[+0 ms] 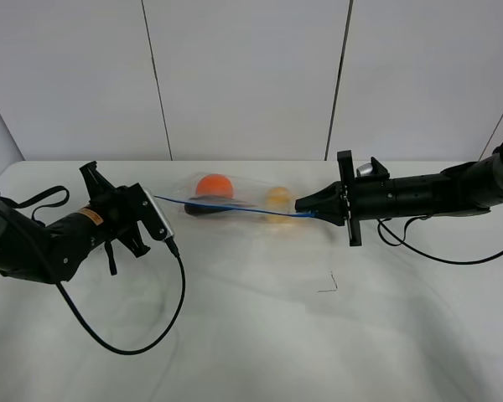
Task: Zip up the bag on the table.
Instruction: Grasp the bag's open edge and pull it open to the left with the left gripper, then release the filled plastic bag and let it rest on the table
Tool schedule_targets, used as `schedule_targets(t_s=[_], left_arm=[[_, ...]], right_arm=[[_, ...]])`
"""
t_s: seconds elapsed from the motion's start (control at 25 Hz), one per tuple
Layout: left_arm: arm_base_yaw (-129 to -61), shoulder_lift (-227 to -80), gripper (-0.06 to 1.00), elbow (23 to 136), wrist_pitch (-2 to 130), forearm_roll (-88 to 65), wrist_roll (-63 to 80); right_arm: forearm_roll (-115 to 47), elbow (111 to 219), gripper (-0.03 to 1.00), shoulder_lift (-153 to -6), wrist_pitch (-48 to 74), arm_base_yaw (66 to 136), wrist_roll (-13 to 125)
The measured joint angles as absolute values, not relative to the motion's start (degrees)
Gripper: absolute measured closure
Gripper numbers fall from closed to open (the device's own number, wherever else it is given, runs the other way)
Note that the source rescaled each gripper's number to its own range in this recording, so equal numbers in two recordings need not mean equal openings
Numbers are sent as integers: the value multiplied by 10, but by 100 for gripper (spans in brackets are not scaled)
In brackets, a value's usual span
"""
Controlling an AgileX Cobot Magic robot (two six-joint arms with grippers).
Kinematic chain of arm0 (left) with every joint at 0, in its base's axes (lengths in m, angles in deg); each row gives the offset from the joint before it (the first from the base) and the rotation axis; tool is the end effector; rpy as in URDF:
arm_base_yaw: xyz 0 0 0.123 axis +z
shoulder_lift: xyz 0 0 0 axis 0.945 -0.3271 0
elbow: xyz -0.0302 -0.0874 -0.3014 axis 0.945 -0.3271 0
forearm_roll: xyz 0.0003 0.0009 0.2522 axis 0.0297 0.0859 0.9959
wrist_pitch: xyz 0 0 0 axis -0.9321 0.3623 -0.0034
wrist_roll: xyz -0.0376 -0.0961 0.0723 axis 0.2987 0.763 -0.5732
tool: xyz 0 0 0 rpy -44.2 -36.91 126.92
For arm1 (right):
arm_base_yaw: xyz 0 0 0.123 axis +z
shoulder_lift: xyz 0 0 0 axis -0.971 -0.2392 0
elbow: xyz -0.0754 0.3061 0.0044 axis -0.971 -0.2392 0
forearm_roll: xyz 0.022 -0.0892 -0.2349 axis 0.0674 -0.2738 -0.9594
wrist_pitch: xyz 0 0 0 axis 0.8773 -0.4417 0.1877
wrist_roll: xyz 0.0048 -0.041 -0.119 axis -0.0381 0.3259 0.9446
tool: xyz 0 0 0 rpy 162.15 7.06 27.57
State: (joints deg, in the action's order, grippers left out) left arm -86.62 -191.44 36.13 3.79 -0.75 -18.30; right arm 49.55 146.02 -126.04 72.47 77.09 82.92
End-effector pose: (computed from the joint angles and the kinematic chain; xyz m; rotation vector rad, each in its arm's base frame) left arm 0.3643 -0.0970 0.1397 1.1053 1.4899 0.5736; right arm 0.3826 0.1238 0.1511 0.3162 2.4027 1.8154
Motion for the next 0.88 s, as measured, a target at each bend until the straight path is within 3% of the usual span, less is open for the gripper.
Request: schedule_targets(t_s=[0.2, 0.28, 0.44, 0.88], left_arm=[[-864, -1914, 35, 361, 29, -12, -125], [-864, -1914, 24, 361, 29, -22, -118], [-861, -1914, 18, 361, 28, -72, -135], [-784, -1914, 17, 361, 0, -87, -142]], right_arm=[[496, 1460, 97, -1260, 725, 771, 829], [496, 1460, 97, -1260, 725, 771, 829], [496, 1460, 97, -1260, 725, 771, 829], [500, 1460, 97, -1260, 725, 771, 829]])
